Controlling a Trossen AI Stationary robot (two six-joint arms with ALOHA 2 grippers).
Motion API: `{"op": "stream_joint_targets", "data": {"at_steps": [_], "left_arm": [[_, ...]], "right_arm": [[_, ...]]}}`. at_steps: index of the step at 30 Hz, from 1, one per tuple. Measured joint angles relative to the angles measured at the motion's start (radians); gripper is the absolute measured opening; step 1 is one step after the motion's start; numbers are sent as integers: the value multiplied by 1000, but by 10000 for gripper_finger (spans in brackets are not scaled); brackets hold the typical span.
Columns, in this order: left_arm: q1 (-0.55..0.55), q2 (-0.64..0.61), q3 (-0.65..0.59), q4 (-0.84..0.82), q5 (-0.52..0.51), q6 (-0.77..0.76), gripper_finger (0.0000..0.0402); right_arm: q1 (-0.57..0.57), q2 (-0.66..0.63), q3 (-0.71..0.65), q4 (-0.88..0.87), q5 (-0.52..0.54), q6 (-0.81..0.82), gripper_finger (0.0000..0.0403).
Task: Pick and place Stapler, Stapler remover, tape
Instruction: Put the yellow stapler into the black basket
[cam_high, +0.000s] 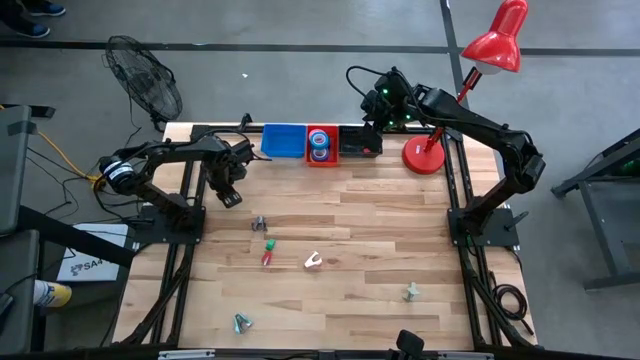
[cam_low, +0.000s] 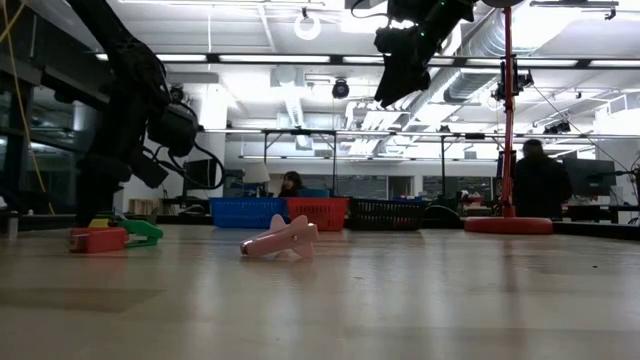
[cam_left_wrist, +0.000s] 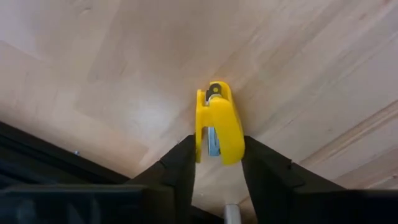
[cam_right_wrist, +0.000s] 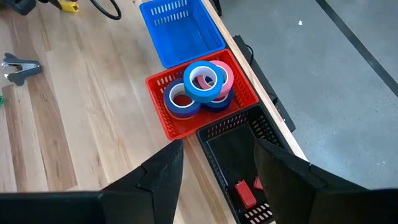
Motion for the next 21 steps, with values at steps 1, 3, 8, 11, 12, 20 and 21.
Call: {"op": "stream_joint_targets", "data": {"at_steps": [1, 3, 8, 11, 12, 20, 21], "left_arm": [[0, 0, 0, -1, 0, 0, 112], [0, 0, 0, -4, 0, 0, 97], [0, -1, 0, -5, 0, 0, 60], [0, -1, 1, -6, 0, 0, 53], [0, -1, 1, -6, 0, 0, 53], [0, -1, 1, -4, 0, 1, 63], [0, -1, 1, -4, 0, 4, 63]], "right_arm": [[0, 0, 0, 0, 0, 0, 190], [0, 0, 0, 0, 0, 0, 190], [0, 0, 0, 0, 0, -1, 190], [0, 0, 0, 0, 0, 0, 190], [0, 0, 0, 0, 0, -1, 190], [0, 0, 0, 0, -5, -1, 190], [0, 0, 0, 0, -12, -4, 190]]}}
